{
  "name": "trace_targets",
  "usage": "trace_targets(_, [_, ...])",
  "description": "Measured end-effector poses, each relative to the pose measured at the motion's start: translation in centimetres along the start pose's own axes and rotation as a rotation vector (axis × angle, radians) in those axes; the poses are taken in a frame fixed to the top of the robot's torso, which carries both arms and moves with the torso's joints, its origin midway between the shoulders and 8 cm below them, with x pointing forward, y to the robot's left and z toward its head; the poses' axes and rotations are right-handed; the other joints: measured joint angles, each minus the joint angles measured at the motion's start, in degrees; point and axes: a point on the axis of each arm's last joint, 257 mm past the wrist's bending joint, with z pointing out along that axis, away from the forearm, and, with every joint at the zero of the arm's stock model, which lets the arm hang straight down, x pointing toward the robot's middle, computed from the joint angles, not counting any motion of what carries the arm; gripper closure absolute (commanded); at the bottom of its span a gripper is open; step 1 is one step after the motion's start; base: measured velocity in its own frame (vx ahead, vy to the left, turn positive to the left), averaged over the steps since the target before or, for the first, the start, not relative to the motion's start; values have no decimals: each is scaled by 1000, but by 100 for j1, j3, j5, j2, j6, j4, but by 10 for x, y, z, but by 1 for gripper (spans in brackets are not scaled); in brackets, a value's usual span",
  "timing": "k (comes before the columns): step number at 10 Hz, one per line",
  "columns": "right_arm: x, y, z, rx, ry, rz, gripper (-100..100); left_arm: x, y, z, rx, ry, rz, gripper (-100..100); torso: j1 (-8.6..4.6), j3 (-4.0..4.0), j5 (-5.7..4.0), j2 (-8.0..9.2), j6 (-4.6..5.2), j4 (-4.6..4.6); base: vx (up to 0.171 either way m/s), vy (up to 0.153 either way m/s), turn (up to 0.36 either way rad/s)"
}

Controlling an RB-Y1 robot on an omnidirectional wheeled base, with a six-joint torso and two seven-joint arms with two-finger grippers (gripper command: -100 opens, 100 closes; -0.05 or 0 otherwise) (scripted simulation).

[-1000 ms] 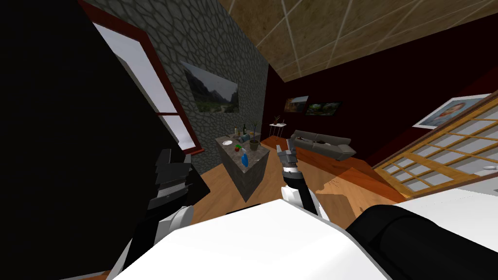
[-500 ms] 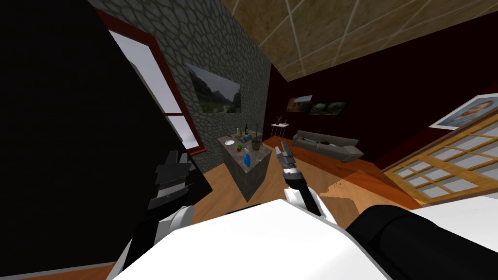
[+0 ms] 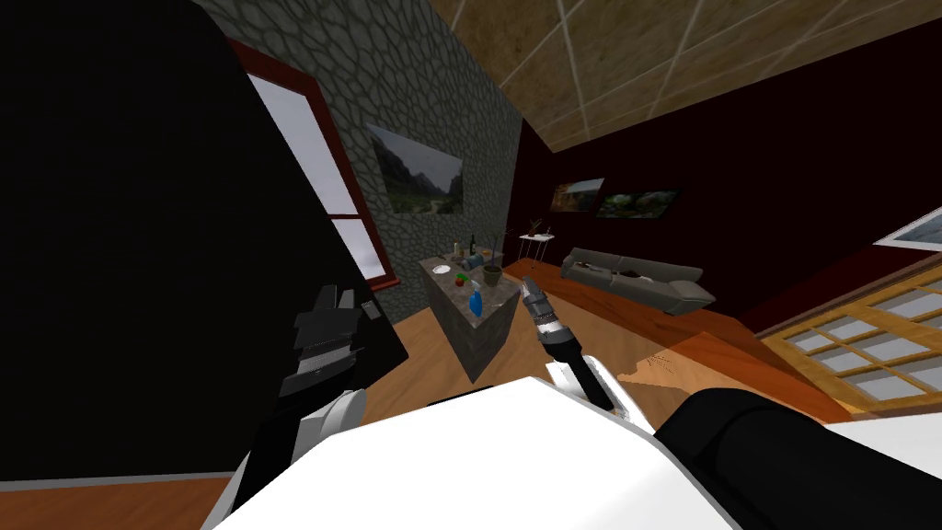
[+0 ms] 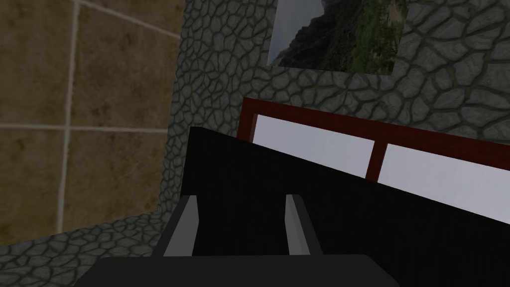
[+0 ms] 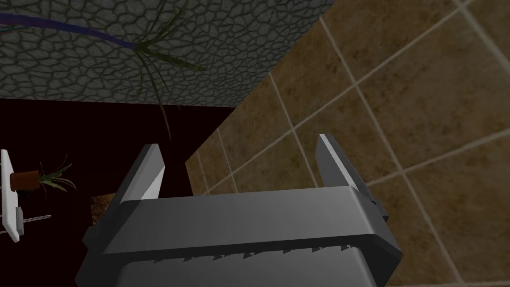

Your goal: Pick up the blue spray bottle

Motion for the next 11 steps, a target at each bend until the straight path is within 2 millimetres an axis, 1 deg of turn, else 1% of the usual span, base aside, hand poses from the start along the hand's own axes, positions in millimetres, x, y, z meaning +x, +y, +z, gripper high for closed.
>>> trace_targets(4, [9, -35, -14, 83, 109, -131, -100, 0, 0, 0, 0, 0, 0, 0, 2, 0, 0, -1, 1, 0, 18, 62, 89])
trace_targets(6, [12, -49, -21, 118, 161, -195, -100, 0, 0, 0, 0, 0, 0, 0, -3, -1, 0, -2, 1, 0, 25, 53, 92])
trace_targets(11, [11, -86, -39, 194, 282, -340, -100, 0, 0, 0, 0, 0, 0, 0, -4, 0, -1, 0, 2, 0, 17, 51, 77])
